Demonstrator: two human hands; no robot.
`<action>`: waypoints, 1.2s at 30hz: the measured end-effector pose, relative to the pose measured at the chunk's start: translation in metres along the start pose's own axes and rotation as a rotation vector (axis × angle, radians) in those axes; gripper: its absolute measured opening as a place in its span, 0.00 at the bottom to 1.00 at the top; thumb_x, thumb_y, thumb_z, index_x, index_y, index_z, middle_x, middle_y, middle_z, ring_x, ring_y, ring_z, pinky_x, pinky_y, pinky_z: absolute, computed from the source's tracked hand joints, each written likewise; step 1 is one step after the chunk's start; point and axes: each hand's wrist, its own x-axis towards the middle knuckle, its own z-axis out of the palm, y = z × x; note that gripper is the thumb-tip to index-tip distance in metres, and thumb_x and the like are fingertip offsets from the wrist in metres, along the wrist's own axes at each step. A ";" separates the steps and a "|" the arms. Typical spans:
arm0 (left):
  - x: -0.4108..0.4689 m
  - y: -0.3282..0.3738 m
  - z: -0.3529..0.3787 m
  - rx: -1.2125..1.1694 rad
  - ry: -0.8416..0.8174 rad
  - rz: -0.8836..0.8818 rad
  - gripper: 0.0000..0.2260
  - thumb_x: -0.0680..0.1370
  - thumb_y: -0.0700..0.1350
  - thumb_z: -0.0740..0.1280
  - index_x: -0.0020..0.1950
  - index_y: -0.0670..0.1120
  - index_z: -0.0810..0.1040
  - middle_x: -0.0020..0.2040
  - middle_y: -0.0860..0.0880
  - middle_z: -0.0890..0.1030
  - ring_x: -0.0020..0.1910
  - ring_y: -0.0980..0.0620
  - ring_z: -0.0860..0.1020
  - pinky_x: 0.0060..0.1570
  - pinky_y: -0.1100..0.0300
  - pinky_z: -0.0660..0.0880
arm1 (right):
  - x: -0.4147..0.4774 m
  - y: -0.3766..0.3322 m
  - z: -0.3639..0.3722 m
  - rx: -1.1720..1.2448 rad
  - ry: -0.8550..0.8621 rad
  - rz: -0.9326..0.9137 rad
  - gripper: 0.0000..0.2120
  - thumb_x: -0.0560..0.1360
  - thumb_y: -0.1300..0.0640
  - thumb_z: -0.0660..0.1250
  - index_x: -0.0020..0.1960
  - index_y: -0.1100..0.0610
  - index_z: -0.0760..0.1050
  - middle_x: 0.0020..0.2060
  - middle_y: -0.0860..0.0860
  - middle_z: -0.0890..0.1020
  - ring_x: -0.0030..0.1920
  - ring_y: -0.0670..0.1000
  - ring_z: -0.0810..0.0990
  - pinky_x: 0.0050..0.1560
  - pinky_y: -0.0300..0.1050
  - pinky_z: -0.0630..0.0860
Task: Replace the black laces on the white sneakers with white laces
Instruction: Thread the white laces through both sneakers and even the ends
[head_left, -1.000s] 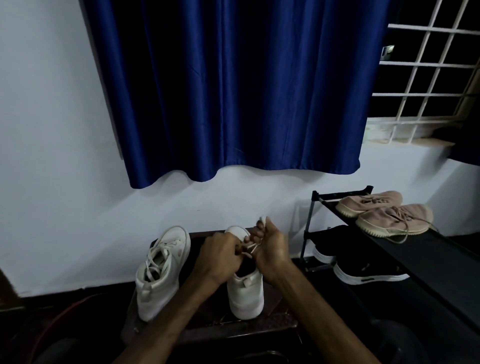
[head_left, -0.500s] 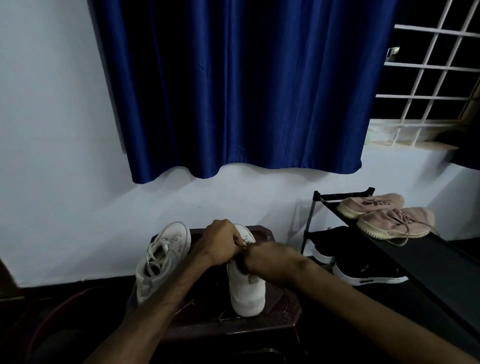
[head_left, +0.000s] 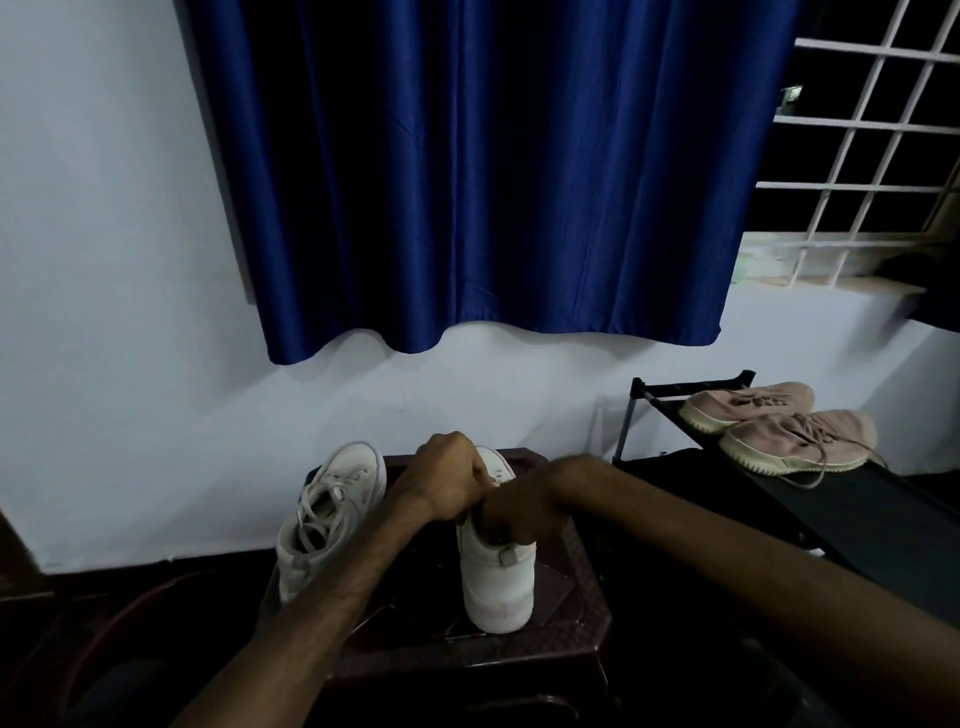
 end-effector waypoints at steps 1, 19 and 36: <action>0.000 0.000 -0.001 0.014 -0.009 -0.004 0.06 0.72 0.39 0.72 0.46 0.46 0.88 0.45 0.46 0.86 0.40 0.48 0.83 0.40 0.61 0.80 | -0.004 -0.003 -0.004 -0.001 0.055 -0.047 0.12 0.75 0.58 0.63 0.33 0.55 0.66 0.37 0.58 0.75 0.38 0.53 0.70 0.40 0.34 0.66; -0.004 -0.007 0.006 0.026 0.061 0.036 0.04 0.72 0.47 0.74 0.43 0.48 0.88 0.44 0.49 0.86 0.46 0.51 0.83 0.44 0.63 0.76 | -0.029 -0.028 0.018 0.119 0.268 0.184 0.10 0.73 0.67 0.60 0.40 0.53 0.68 0.46 0.61 0.79 0.45 0.61 0.78 0.40 0.49 0.70; -0.105 -0.102 -0.016 0.414 0.121 -0.252 0.22 0.79 0.58 0.64 0.70 0.50 0.71 0.69 0.43 0.67 0.60 0.43 0.76 0.59 0.51 0.75 | 0.024 -0.079 0.036 0.403 0.554 0.387 0.11 0.80 0.60 0.60 0.60 0.64 0.70 0.57 0.64 0.78 0.58 0.64 0.77 0.51 0.53 0.73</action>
